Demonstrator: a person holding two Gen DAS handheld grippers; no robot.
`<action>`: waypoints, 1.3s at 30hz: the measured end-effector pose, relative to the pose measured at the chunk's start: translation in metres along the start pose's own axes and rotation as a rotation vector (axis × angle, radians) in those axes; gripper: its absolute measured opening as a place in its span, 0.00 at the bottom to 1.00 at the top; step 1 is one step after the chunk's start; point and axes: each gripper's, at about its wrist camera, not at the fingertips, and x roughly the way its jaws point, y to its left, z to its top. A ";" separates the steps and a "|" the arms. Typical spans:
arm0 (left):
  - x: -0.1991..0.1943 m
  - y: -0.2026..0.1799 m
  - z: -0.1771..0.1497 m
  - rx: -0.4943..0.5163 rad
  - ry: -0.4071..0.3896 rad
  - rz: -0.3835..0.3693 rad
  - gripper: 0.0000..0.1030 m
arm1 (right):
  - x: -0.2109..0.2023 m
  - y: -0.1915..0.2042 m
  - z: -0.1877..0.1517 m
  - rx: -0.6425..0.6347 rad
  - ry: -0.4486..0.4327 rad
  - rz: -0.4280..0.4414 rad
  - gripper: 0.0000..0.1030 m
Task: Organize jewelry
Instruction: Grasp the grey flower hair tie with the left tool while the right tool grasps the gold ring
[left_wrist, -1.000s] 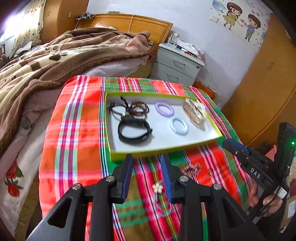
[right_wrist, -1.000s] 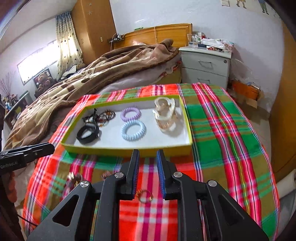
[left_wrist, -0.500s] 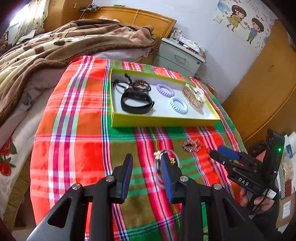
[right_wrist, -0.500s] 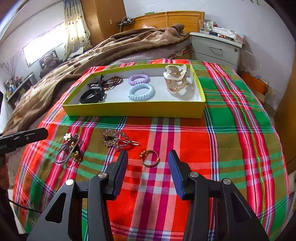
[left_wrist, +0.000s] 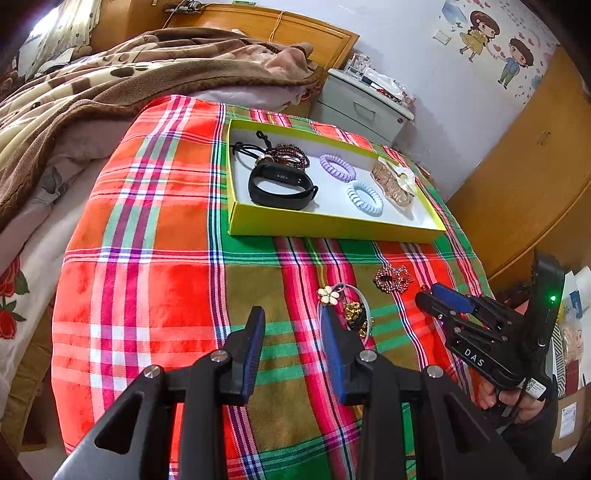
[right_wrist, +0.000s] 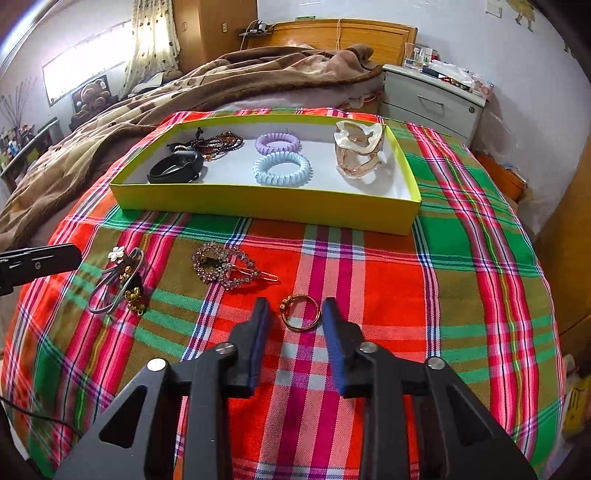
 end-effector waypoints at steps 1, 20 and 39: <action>0.000 0.000 0.000 0.002 0.000 -0.001 0.32 | 0.000 0.001 0.000 -0.003 -0.001 0.000 0.23; 0.025 -0.021 0.002 0.093 0.065 0.022 0.36 | -0.022 -0.010 -0.002 0.067 -0.067 -0.001 0.23; 0.049 -0.052 0.010 0.305 0.083 0.206 0.36 | -0.028 -0.011 0.000 0.079 -0.105 0.027 0.23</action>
